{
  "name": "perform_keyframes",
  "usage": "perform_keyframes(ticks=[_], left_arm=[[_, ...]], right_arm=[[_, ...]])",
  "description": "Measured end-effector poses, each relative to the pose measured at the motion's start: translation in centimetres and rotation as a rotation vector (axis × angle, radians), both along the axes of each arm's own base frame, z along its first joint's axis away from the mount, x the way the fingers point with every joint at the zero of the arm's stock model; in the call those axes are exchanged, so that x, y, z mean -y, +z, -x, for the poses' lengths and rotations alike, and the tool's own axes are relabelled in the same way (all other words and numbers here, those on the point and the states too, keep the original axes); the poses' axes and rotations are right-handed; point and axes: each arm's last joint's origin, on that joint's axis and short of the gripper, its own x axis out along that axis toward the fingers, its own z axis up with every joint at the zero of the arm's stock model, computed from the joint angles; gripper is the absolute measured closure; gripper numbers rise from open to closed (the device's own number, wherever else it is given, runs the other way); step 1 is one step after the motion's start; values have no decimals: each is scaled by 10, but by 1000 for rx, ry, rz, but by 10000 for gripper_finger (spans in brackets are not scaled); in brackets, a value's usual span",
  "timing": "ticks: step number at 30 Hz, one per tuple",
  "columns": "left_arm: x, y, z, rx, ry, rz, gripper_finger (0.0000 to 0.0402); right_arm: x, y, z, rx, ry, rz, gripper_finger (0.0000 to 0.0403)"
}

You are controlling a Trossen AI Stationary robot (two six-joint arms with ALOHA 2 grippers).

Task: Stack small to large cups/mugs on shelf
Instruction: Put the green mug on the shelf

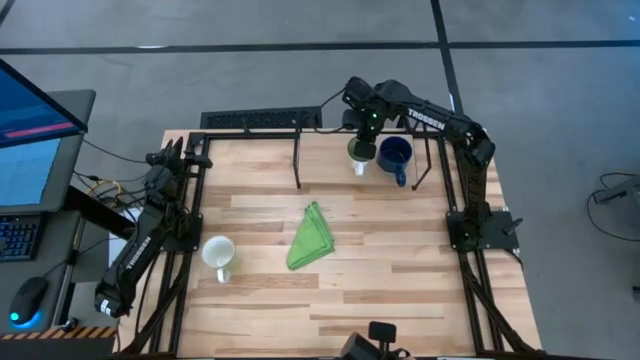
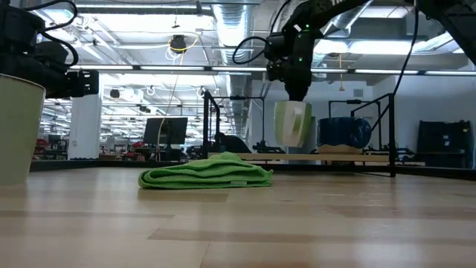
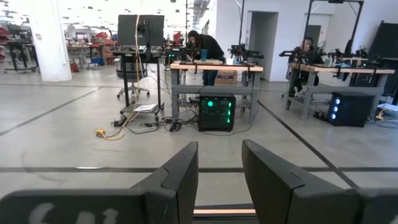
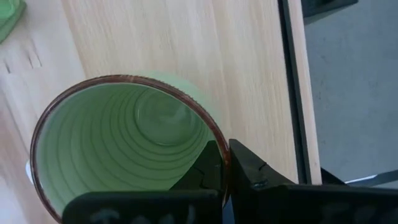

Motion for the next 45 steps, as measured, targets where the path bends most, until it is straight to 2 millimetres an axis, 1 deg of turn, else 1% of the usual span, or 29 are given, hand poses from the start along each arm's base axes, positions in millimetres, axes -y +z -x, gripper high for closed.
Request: perform_keyframes(ticks=[39,45], left_arm=[[0,0,0,0,0,0,287],[0,0,0,0,0,0,287]], right_arm=[[-1,0,-1,-2,1,8,383],[0,0,-1,-14,-8,30,383]])
